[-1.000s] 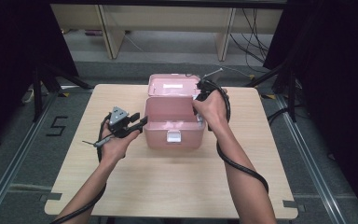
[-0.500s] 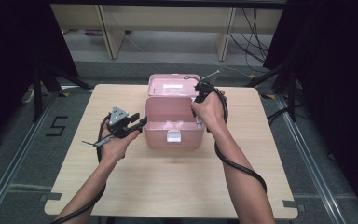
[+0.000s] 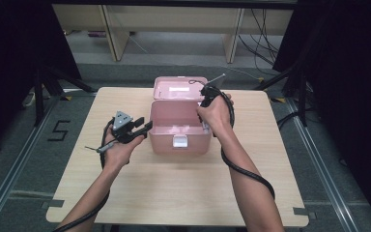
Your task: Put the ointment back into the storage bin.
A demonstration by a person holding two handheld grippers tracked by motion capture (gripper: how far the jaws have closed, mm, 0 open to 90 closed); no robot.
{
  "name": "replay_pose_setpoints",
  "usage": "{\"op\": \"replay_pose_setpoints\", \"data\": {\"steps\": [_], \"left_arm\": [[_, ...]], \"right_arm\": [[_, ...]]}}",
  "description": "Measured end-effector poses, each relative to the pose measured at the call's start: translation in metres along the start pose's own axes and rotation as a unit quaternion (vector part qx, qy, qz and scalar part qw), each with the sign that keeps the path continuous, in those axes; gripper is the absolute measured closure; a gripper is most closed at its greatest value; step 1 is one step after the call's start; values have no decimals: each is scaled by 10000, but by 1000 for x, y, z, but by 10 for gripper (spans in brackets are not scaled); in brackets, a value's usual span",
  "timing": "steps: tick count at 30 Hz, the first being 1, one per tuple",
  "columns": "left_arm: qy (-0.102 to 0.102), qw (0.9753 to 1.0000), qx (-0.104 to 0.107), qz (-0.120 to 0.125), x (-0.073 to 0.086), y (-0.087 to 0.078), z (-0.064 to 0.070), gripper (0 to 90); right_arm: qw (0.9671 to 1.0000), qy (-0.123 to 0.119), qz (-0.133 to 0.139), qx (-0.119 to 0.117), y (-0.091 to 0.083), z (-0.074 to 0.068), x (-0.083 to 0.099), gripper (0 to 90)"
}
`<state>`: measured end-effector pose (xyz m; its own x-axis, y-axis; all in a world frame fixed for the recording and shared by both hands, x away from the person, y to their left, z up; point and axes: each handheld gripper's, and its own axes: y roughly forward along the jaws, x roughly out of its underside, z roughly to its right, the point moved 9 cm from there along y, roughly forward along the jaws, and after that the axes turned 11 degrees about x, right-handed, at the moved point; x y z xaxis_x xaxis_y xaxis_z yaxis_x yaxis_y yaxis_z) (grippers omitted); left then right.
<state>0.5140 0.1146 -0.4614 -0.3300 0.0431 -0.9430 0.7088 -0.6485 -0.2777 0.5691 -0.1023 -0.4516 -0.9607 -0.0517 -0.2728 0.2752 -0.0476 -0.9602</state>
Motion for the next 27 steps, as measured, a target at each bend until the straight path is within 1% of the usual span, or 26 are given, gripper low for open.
{"op": "replay_pose_setpoints", "data": {"steps": [2,3,5,6,9,10,11,12,13,14,15,16,17,18,19,20,21,22,23,24,25,26,27], "left_arm": [[-3,10000,4,-1,0,0,0,590],[-2,10000,3,0,0,0,0,589],[-5,10000,6,2,0,0,0,589],[-2,10000,4,3,0,0,0,589],[2,10000,4,5,0,0,0,589],[4,10000,4,4,0,0,0,590],[6,10000,4,2,0,0,0,589],[8,10000,3,4,-1,0,0,589],[9,10000,2,2,0,0,0,589],[2,10000,2,7,0,0,0,589],[-2,10000,2,6,0,0,0,589],[-5,10000,4,3,0,0,0,590],[-9,10000,5,4,0,0,0,590],[-16,10000,7,8,0,0,0,589],[-15,10000,9,2,1,0,0,590],[-18,10000,3,2,1,0,0,589],[-18,10000,-1,1,1,0,0,590],[-21,10000,-5,4,1,0,0,589],[-28,10000,-6,6,1,0,0,590],[-15,10000,-8,5,1,0,-1,590],[-15,10000,-9,4,1,-1,-1,590],[-16,10000,-9,7,1,-1,-1,590],[-16,10000,-8,9,1,-1,-1,590]], "right_arm": [[10000,10,-32,-37,-1,-1,1,693],[10000,-68,15,-58,0,0,0,693],[10000,6,-35,-2,-1,-1,0,693],[10000,61,-52,-24,0,-1,0,693],[10000,63,-65,32,-1,-1,0,693],[9997,209,-121,-8,-1,-4,1,693],[9999,93,-78,20,-1,-3,0,693],[9999,52,-104,14,-1,-2,1,693],[9999,27,-106,18,-1,-2,1,693],[9999,61,-144,54,-1,-3,1,693],[9999,26,-131,77,-1,-3,1,693],[9999,-99,-53,91,0,-2,0,693],[9999,-18,-110,107,-1,-4,1,693],[9998,12,-137,148,-1,-4,1,693],[9997,-8,-145,180,0,-4,1,693],[9997,35,-173,175,-1,-5,1,693],[9997,-18,-152,168,0,-5,1,693],[9997,-159,-93,129,1,-4,0,693],[9998,-47,-144,98,-1,-6,1,693],[9997,-8,-171,160,0,-6,1,693],[9997,-5,-177,153,0,-7,1,693],[9998,-93,-142,135,0,-6,0,693],[9997,-51,-215,144,-1,-8,2,693]]}}
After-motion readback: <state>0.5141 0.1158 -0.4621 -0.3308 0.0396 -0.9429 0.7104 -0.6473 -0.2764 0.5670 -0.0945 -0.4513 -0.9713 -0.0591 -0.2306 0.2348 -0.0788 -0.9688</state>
